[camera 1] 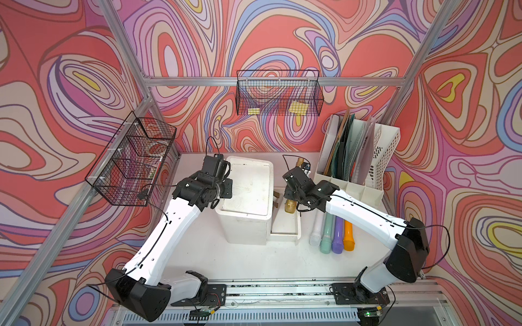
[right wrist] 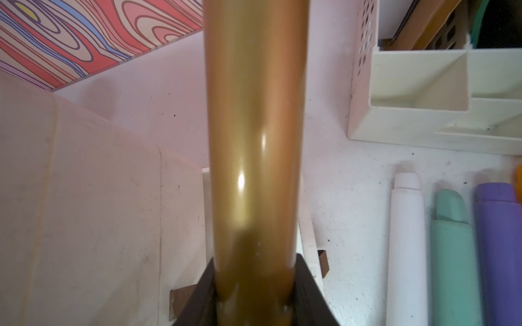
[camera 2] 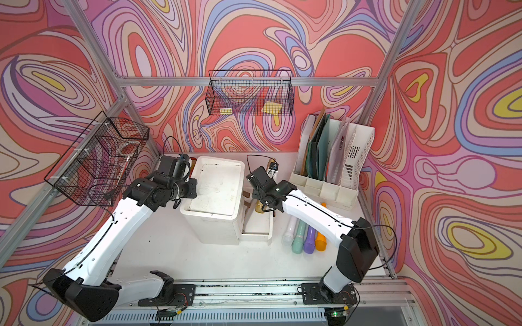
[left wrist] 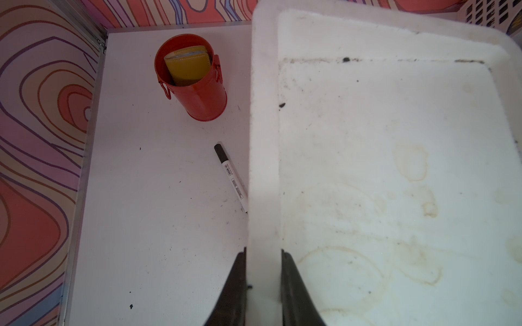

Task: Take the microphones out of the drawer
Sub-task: Pick up the microphone from the drawer, then place the microphone at the center of the board.

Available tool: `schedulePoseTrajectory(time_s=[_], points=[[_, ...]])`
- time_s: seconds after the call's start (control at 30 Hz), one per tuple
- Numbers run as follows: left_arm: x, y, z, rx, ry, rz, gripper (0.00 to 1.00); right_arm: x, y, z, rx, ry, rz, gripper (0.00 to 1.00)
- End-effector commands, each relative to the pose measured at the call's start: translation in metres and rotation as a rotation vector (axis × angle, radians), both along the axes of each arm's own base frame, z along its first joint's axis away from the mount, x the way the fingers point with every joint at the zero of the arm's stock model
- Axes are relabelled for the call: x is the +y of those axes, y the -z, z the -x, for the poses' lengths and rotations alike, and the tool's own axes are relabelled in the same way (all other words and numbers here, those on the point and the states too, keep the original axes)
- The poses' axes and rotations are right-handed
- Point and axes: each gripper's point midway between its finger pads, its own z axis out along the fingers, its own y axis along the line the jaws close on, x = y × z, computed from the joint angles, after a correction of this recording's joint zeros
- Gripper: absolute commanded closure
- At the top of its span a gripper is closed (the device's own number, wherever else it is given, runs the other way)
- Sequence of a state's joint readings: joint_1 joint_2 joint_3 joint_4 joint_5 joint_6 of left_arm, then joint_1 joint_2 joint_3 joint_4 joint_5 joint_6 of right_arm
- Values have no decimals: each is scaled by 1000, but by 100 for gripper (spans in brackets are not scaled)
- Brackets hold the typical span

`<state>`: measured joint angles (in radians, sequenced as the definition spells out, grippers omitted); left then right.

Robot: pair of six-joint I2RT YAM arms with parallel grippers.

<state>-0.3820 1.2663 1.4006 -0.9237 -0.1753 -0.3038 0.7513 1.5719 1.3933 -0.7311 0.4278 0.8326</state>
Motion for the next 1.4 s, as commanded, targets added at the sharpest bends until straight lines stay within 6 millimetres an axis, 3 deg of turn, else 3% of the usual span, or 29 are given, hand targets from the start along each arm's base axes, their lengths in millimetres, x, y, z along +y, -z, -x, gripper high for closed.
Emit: schedulePoseTrajectory(time_s=[0.0, 0.3, 0.53, 0.73, 0.9, 1.37], points=[[0, 10, 13, 72, 32, -31, 100, -23, -14, 5, -43, 17, 71, 91], [0, 10, 13, 73, 31, -32, 100, -50, 4, 27, -10, 44, 81, 91], [0, 11, 13, 76, 34, -32, 100, -68, 37, 38, 86, 71, 40, 90], [1, 11, 13, 74, 34, -36, 100, -84, 80, 41, 225, 116, -87, 90], [2, 11, 13, 74, 32, -41, 100, -83, 102, 40, 291, 107, -174, 91], [3, 12, 15, 79, 28, -44, 100, -68, 150, 43, 485, 93, -184, 90]])
